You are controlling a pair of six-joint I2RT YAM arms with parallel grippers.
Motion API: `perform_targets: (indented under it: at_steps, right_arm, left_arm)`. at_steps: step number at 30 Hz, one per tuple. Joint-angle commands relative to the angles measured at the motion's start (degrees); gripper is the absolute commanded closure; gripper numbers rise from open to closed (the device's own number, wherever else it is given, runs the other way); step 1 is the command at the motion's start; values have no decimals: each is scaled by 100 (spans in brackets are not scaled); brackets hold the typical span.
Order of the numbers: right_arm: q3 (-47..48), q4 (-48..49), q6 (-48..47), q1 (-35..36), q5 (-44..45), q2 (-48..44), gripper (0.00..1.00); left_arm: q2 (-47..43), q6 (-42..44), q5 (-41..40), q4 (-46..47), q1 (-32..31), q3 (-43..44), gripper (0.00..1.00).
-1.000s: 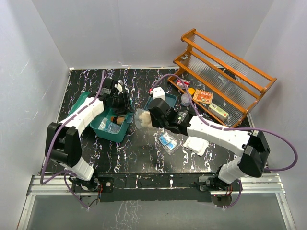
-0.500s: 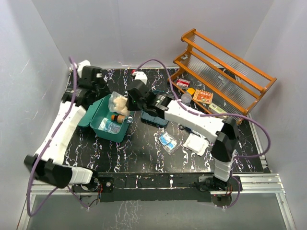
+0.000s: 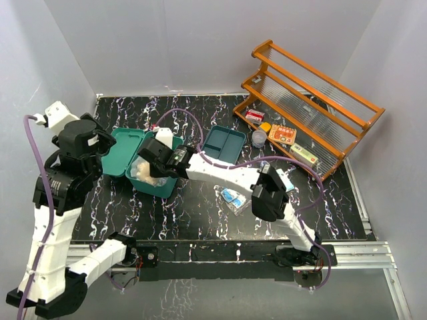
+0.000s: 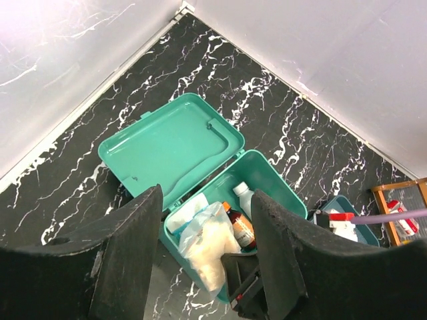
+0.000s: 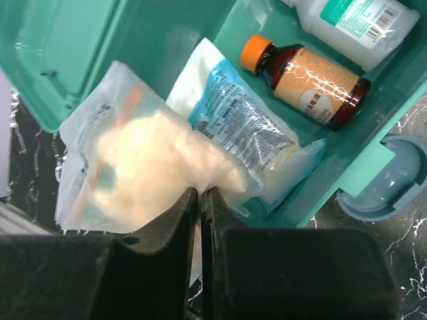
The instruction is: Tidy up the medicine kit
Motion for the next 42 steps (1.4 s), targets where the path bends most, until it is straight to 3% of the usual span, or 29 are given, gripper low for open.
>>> perform_targets:
  at_steps: [1,16,22,28,35,42]
  right_arm:
    - [482,-212,174,-80,541,158,93]
    - [597,275,-482,-75,163,688,87]
    - [439,535,-526,-81,424,177,77]
    - [-829,1312,-835,-229,586,-1054,68]
    - [-3033,2198,-1161,-905,411,-2802,64]
    - [-3952,2106,-1345,-1805,65,-3267,63]
  left_arm:
    - [-31,6,-99,-392,11,-82,46]
    - [237,-141,373,-512,8,-245,45]
    - [398,-113,415,-441,12,-297,44]
    - [547,50,1026,-104,16,-565,40]
    - [677,58,2347,269,15,-1661,38]
    - [1620,459,4133,1271,14,-2224,31]
